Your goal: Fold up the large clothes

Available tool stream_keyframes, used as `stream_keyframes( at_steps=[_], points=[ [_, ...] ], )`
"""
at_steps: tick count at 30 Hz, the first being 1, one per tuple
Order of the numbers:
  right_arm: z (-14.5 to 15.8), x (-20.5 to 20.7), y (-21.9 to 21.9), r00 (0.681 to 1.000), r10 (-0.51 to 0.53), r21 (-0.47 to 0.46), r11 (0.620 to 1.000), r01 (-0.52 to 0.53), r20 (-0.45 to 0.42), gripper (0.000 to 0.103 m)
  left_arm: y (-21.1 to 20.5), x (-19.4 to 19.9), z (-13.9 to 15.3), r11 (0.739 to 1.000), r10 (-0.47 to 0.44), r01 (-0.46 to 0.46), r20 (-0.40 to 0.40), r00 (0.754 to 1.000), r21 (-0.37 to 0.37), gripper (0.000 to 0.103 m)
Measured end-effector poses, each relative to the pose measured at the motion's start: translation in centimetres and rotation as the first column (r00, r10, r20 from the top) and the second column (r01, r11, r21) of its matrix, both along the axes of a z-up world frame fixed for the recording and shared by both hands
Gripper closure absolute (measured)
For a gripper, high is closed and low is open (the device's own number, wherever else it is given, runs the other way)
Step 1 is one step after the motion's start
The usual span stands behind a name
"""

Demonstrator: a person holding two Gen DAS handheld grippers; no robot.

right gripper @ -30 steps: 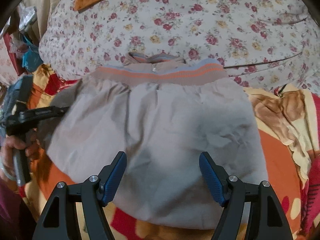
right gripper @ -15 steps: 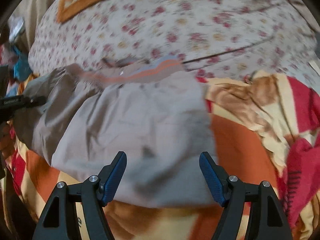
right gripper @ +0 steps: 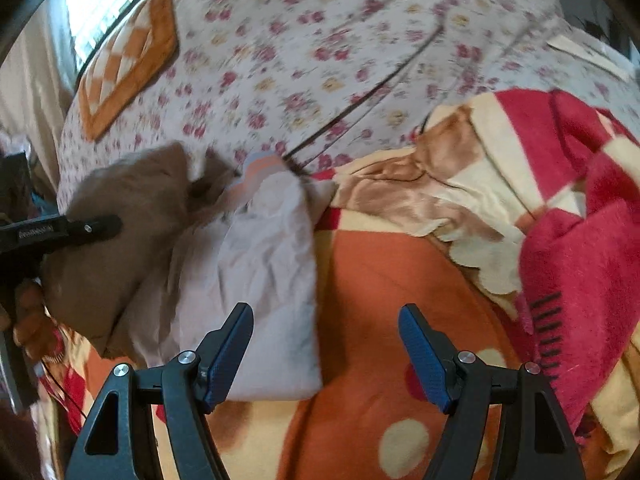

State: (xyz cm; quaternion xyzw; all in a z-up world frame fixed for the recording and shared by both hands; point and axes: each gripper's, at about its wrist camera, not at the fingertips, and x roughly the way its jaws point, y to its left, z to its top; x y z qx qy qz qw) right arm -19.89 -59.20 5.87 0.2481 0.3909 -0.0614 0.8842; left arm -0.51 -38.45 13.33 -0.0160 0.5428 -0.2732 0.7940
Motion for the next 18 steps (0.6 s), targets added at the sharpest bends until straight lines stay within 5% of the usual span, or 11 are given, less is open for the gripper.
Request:
stream_keyframes(
  at_steps=[9,11,13,16,18],
  points=[
    [-1.2,-0.1,-3.0,0.998,-0.064,0.035,0.997,0.064,-0.009,0.03,-8.5,-3.1,-5.3,0.986,-0.113,0.114,-0.022,0.993,0.118,0.082],
    [-1.2,-0.2,-3.0,0.998,-0.067,0.038,0.997,0.067,-0.002,0.03,-8.8,-3.7,-5.6,0.987,-0.128,0.13,-0.024,0.991,0.096,0.077],
    [-1.4,-0.3,-3.1,0.997,-0.071,0.043,0.997,0.071,-0.006,0.03,-8.3,-4.2,-4.9,0.985,-0.172,0.173,-0.044,0.984,0.021,0.065],
    [-1.6,-0.5,-3.0,0.997,-0.072,0.06,0.996,0.072,-0.005,0.03,-5.9,-5.2,-2.6,0.961,-0.257,0.244,-0.089,0.962,-0.131,0.062],
    [-1.5,-0.8,-2.8,0.997,-0.074,0.076,0.994,0.074,0.002,0.03,-4.1,-6.3,-0.9,0.951,-0.29,0.281,-0.061,0.955,-0.128,0.062]
  ],
)
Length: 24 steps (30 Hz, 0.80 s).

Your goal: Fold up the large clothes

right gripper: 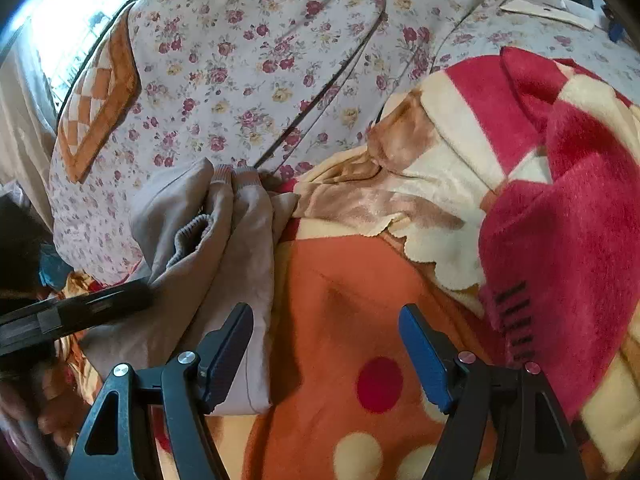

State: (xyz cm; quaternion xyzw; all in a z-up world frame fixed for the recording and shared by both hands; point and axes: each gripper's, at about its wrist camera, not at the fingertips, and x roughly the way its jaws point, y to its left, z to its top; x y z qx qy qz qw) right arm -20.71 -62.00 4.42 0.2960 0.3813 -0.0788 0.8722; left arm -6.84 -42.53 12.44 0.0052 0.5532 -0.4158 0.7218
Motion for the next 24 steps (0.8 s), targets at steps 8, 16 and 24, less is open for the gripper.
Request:
stream_keyframes(
  at_steps=[8,16,24],
  points=[
    [2.7,0.9,3.7,0.991,0.101,0.113,0.987,-0.111,0.089,0.026,8.7,-0.3,1.1,0.984,0.134,-0.15,0.152,0.979,0.095,0.062],
    [3.5,4.7,8.2,0.984,0.17,0.125,0.976,-0.176,0.059,0.014,10.0,-0.4,-2.4,0.949,0.196,-0.242,0.223,0.955,0.203,0.062],
    [2.1,8.9,9.0,0.979,0.204,0.156,0.967,-0.2,-0.013,0.011,8.1,-1.1,-5.5,0.932,0.137,-0.217,0.272,0.953,0.291,0.061]
  ],
)
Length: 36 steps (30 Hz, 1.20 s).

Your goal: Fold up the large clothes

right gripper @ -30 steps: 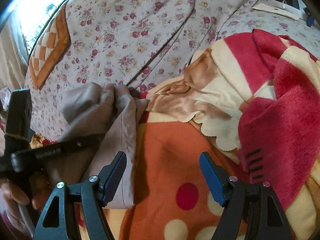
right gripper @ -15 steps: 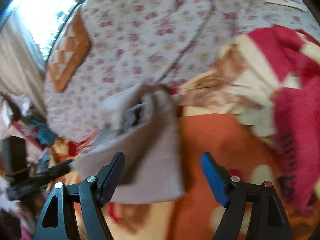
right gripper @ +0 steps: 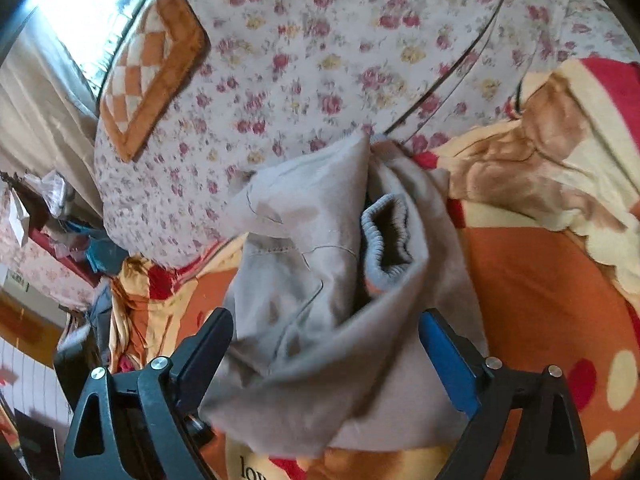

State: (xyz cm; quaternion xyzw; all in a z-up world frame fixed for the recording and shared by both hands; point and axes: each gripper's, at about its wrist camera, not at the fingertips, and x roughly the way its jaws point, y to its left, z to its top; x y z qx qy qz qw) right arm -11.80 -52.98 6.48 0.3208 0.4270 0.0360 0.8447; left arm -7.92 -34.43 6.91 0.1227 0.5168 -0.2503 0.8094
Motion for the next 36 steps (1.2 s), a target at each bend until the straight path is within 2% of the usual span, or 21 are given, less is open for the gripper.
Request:
stream_keyframes(
  at_steps=[1,2,4,5,8,10,13,16,18,20,21,23,27,28,30,31,32,33,35,36],
  points=[
    [-0.2,0.1,0.3,1.0,0.023,-0.015,1.0,-0.023,-0.015,0.021,0.1,-0.1,-0.1,1.0,-0.001,0.001,0.005,1.0,-0.003,0.061],
    [-0.5,0.0,0.8,0.998,0.057,-0.037,0.998,-0.058,-0.018,0.055,0.4,-0.1,-0.3,1.0,0.001,0.0,0.004,1.0,-0.013,0.061],
    [-0.5,-1.0,1.1,0.998,0.057,-0.093,0.994,-0.057,-0.001,0.088,0.9,0.0,-0.5,1.0,0.003,-0.004,-0.014,1.0,-0.024,0.061],
    [-0.3,-2.0,1.1,0.997,0.073,-0.106,0.992,-0.07,0.027,0.092,1.1,-0.1,-0.5,1.0,-0.002,0.002,-0.023,1.0,-0.029,0.061],
    [-0.1,-5.0,0.0,0.994,0.064,-0.06,0.996,-0.059,0.085,0.095,1.7,-0.5,-0.2,0.998,-0.023,0.021,-0.039,0.999,-0.052,0.061],
    [-1.4,-5.4,-0.5,0.998,0.039,-0.098,0.995,-0.034,0.048,0.096,1.8,-0.8,-0.2,0.997,-0.031,0.028,-0.043,0.999,-0.078,0.061],
    [-4.1,-5.6,-1.3,1.0,0.008,-0.102,0.995,-0.01,-0.017,0.097,1.4,-1.2,0.4,0.997,-0.04,0.038,-0.034,0.999,-0.073,0.061],
    [-2.8,-6.2,-1.8,0.999,-0.004,-0.076,0.997,0.006,0.034,0.096,1.6,-1.4,2.1,0.992,-0.054,0.053,-0.008,0.998,-0.113,0.061],
    [-0.9,-6.3,-2.3,0.996,-0.037,-0.064,0.997,0.042,0.079,0.079,1.7,-0.9,2.8,0.991,-0.041,0.042,0.015,0.999,-0.124,0.061],
    [1.1,-5.6,-2.6,0.99,-0.075,-0.118,0.989,0.089,0.121,0.026,1.5,-0.2,3.0,0.991,-0.026,0.029,0.024,0.999,-0.127,0.061],
    [1.7,-4.9,-2.6,0.989,-0.07,-0.141,0.986,0.088,0.131,0.02,1.3,0.4,2.9,0.992,-0.012,0.015,0.021,1.0,-0.127,0.061],
    [2.2,-2.4,-2.7,0.993,-0.048,-0.171,0.983,0.066,0.106,0.02,1.1,1.1,2.3,0.992,0.004,-0.003,0.007,1.0,-0.127,0.061],
    [0.2,3.3,-3.4,0.999,-0.043,-0.131,0.99,0.044,0.008,0.02,0.5,1.5,0.8,0.994,0.013,-0.016,-0.021,1.0,-0.107,0.061],
    [-0.2,4.2,-3.7,0.999,-0.035,-0.108,0.993,0.035,-0.003,0.02,0.4,1.3,0.6,0.995,0.013,-0.014,-0.019,1.0,-0.099,0.061],
    [-0.5,5.8,-3.7,1.0,-0.002,-0.079,0.997,0.003,0.016,0.04,0.0,1.1,0.5,0.996,0.002,-0.003,-0.014,1.0,-0.088,0.061],
    [-0.2,6.0,-3.6,0.999,-0.003,-0.107,0.994,0.007,0.031,0.07,0.0,1.0,0.4,0.996,-0.004,0.003,-0.012,1.0,-0.086,0.061],
    [0.5,5.9,-3.7,0.998,-0.008,-0.159,0.987,0.018,0.06,0.089,-0.1,0.9,0.3,0.996,-0.01,0.009,-0.012,1.0,-0.084,0.061],
    [0.8,5.7,-3.9,0.996,-0.013,-0.177,0.984,0.028,0.083,0.09,-0.1,0.8,0.2,0.996,-0.015,0.014,-0.017,1.0,-0.085,0.061],
    [0.9,5.0,-4.8,0.993,-0.045,-0.215,0.974,0.068,0.11,0.101,-0.1,0.6,-0.3,0.995,-0.025,0.023,-0.026,0.999,-0.097,0.061],
    [0.3,5.0,-5.2,0.993,-0.07,-0.239,0.967,0.091,0.093,0.101,-0.2,0.4,-0.6,0.994,-0.03,0.027,-0.027,0.999,-0.102,0.058]
  ],
)
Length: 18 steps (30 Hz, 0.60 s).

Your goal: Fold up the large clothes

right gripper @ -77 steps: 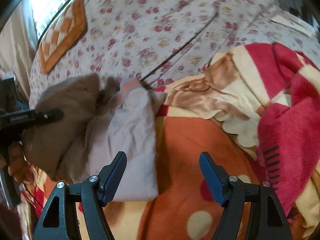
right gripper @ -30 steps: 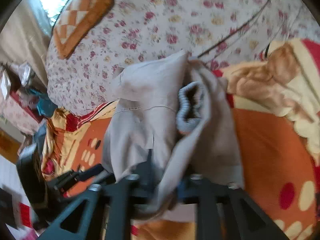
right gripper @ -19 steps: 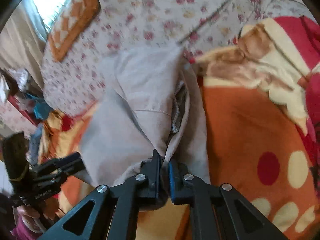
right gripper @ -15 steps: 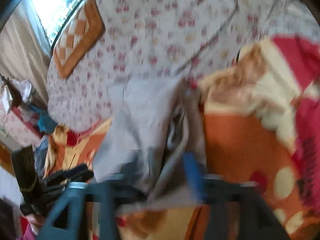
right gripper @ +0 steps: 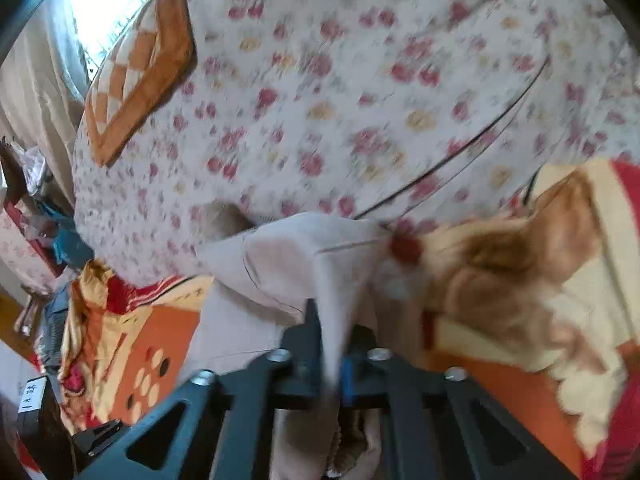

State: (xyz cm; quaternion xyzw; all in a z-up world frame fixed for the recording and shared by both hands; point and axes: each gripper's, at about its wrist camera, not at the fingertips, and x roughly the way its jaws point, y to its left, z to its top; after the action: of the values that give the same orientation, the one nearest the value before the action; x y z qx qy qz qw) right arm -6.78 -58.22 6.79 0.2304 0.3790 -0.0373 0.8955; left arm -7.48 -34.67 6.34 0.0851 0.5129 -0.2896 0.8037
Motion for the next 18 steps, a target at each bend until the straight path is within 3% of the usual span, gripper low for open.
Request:
stream_keyframes(
  at_steps=[4,7,9,10,13,14,16,18],
  points=[
    [-4.9,0.8,-1.0,0.988,-0.047,-0.029,0.999,0.044,-0.15,0.101,-0.8,-0.8,-0.4,0.999,-0.022,0.021,0.041,0.999,0.032,0.058],
    [-3.8,-0.7,-1.8,0.991,-0.068,0.026,0.997,0.071,-0.116,0.1,-0.3,-0.7,-0.3,0.999,-0.021,0.02,0.026,0.999,0.032,0.058],
    [-1.6,-2.4,-2.1,0.993,-0.061,0.067,0.995,0.068,-0.099,0.093,0.0,-0.5,-0.4,1.0,-0.017,0.016,0.015,1.0,0.025,0.058],
    [-0.9,-3.1,-1.8,0.995,-0.043,0.079,0.996,0.051,-0.089,0.084,0.0,-0.5,-0.4,1.0,-0.015,0.015,0.016,1.0,0.026,0.058],
    [1.1,-5.6,0.4,0.998,0.031,0.101,0.995,-0.025,-0.062,0.03,-0.1,-0.7,-0.4,1.0,-0.005,0.004,0.028,1.0,0.029,0.058],
    [1.3,-6.6,1.3,0.998,0.05,0.111,0.993,-0.045,-0.046,0.028,-0.1,-0.8,-0.5,1.0,-0.003,0.002,0.033,0.999,0.031,0.058],
    [0.8,-6.9,2.8,0.995,0.094,0.137,0.987,-0.088,-0.044,0.031,-0.1,-1.0,-0.4,1.0,0.006,-0.007,0.037,0.999,0.028,0.058],
    [-0.6,-6.9,4.5,0.985,0.155,0.122,0.982,-0.145,-0.073,0.077,0.2,-1.0,-0.2,1.0,0.017,-0.018,0.021,1.0,0.022,0.058]
  ],
)
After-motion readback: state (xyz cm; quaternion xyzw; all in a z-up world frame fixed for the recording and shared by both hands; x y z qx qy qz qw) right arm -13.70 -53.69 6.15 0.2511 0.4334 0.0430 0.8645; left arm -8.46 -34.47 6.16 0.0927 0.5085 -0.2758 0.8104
